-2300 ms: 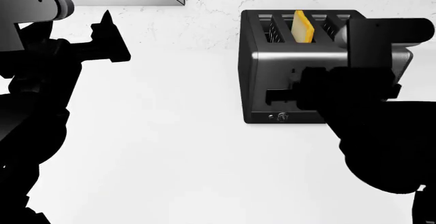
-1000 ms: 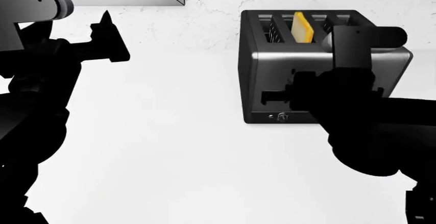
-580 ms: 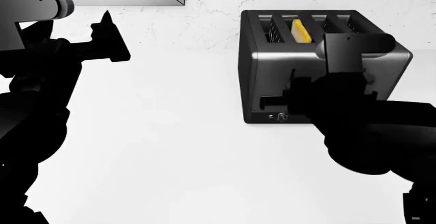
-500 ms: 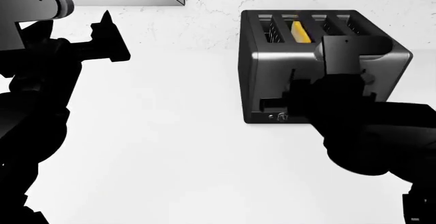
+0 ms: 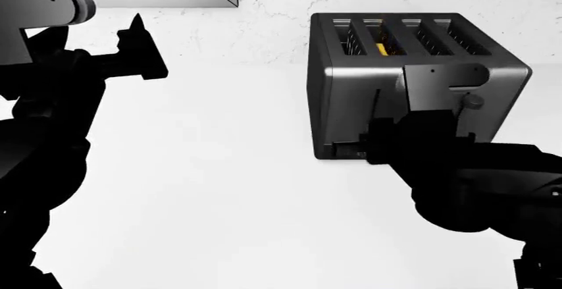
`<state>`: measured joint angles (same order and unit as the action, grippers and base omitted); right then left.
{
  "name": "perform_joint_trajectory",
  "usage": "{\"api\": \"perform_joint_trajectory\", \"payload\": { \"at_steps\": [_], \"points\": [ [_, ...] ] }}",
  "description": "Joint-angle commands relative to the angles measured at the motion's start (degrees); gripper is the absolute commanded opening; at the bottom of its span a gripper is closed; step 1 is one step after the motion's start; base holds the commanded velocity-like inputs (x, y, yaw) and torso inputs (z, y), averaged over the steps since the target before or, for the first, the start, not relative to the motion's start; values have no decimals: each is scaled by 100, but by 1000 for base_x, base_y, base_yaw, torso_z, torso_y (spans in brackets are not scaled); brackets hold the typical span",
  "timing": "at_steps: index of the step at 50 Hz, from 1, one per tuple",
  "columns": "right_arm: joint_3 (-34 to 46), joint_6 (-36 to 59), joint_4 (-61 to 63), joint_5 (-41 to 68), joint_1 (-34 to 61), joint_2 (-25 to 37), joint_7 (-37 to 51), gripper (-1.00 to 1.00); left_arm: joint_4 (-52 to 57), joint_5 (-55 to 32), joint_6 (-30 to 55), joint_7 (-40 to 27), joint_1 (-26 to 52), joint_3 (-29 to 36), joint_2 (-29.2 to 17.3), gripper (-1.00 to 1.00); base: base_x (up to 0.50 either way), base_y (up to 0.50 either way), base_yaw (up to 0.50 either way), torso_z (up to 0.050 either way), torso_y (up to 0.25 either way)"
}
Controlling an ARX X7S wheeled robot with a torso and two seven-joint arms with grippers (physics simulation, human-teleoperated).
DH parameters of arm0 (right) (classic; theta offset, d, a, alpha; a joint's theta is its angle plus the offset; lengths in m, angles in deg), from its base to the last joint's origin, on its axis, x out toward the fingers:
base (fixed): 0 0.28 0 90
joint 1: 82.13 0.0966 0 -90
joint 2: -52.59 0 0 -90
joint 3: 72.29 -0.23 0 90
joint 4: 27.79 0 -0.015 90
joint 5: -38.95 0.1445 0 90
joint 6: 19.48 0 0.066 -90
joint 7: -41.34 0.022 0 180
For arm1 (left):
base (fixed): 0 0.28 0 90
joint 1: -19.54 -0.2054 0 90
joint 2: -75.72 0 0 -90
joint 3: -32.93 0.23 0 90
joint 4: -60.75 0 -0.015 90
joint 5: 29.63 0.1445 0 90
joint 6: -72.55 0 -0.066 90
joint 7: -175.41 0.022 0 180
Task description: Push down the lever of the toaster to turn it on.
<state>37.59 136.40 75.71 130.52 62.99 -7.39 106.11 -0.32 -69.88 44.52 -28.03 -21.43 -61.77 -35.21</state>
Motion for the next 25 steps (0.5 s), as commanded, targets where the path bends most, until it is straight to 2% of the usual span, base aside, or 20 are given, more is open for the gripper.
{"api": "perform_joint_trajectory", "payload": {
  "at_steps": [1,25],
  "points": [
    [122,-13,-69,62,-187,8,-20,-100,-13,-4,-36,-14,-8,25,-12,100,0,0,0,0,0],
    [222,-89,-129,21,-351,29,-145,-100,-24,-56,-52,-55,-9,40,-42,100,1,0,0,0,0]
  ]
}}
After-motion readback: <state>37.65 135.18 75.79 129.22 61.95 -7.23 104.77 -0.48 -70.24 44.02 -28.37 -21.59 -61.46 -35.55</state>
